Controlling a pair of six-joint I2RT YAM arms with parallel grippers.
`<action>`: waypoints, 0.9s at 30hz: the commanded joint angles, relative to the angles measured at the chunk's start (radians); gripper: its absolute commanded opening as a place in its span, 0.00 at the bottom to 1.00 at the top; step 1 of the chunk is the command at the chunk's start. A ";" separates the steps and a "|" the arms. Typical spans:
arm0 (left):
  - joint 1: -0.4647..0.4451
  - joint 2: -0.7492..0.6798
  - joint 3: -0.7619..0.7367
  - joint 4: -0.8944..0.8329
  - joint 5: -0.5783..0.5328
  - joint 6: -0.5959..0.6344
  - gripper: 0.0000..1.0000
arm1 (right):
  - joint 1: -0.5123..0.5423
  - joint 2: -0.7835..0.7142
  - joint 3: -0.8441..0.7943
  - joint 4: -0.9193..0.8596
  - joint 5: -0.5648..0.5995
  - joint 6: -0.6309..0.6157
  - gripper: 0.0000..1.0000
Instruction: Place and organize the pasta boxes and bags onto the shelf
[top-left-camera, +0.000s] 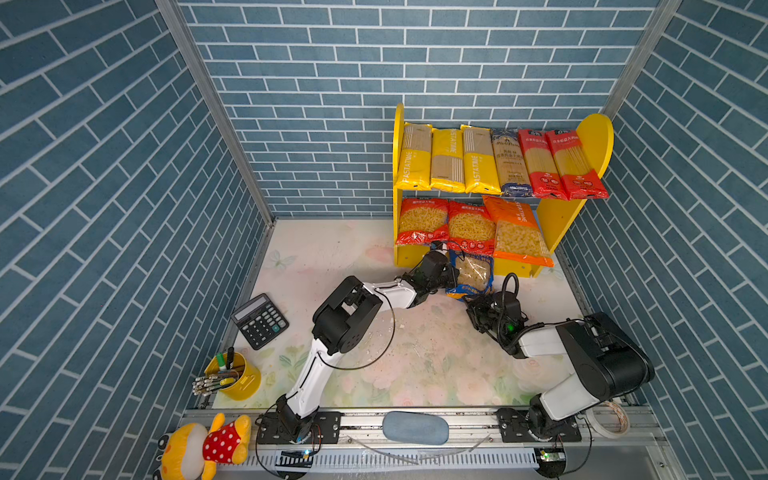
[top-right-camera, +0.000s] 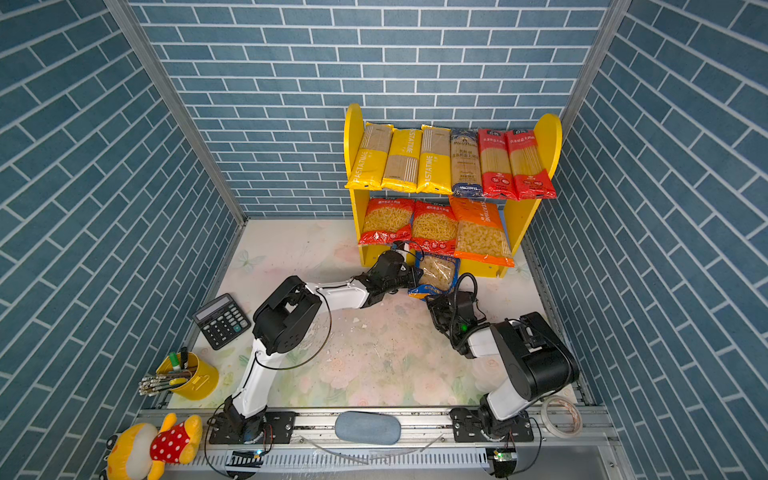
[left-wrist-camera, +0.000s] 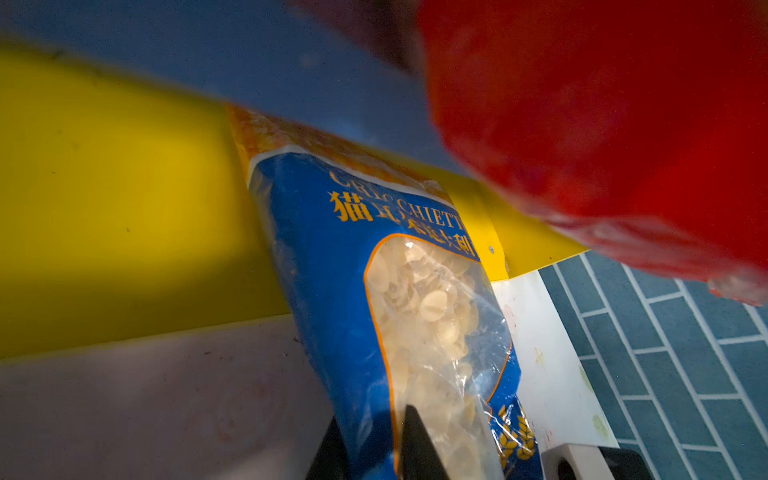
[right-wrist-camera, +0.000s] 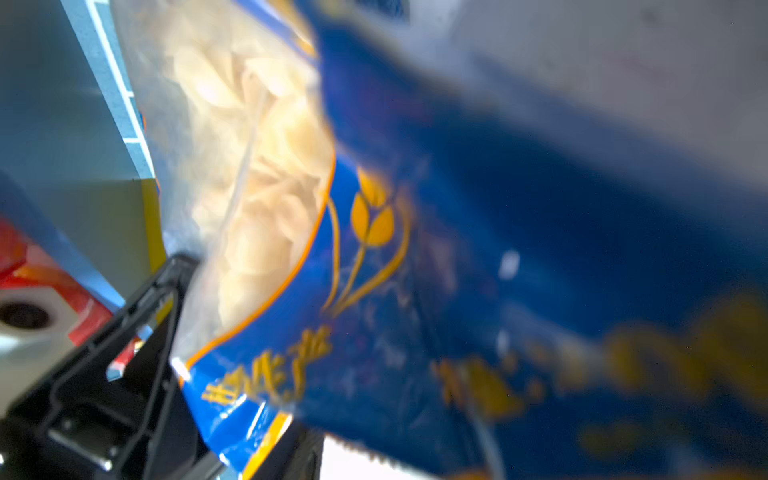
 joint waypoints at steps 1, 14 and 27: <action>0.025 -0.006 0.057 0.008 0.010 0.020 0.05 | -0.033 0.036 0.086 -0.005 0.024 -0.010 0.50; 0.043 -0.051 0.029 -0.040 0.008 0.074 0.37 | -0.062 0.112 0.228 0.038 0.010 -0.026 0.16; 0.035 -0.172 -0.152 0.006 -0.008 0.071 0.43 | -0.109 0.145 0.400 -0.055 -0.054 -0.225 0.01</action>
